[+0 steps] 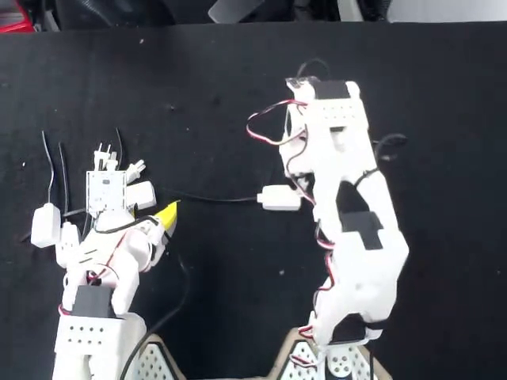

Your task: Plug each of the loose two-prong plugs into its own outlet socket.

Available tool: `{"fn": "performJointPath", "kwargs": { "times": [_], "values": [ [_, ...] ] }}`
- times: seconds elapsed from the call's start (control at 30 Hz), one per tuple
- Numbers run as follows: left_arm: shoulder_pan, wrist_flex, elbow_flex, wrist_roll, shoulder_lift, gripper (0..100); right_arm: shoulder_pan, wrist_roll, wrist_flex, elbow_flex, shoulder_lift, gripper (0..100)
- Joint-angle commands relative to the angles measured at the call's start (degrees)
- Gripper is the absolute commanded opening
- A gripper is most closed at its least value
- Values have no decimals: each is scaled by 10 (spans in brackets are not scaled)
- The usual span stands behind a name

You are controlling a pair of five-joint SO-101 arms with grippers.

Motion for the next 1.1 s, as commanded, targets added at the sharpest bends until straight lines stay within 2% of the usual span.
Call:
{"fn": "performJointPath", "kwargs": {
  "times": [0.0, 0.47, 0.73, 1.07],
  "values": [
    [-1, -5, -9, -4, -6, 263, 10, -2, 23, -58, 10, 11],
    [-3, -5, -9, -4, -6, 263, 11, -6, 41, -89, 55, 10],
    [-2, -6, -10, -4, -6, 263, 2, -6, 40, -29, -18, 10],
    [-4, -5, -15, -4, -6, 263, 19, -5, 25, -11, -25, 10]
  ]
}}
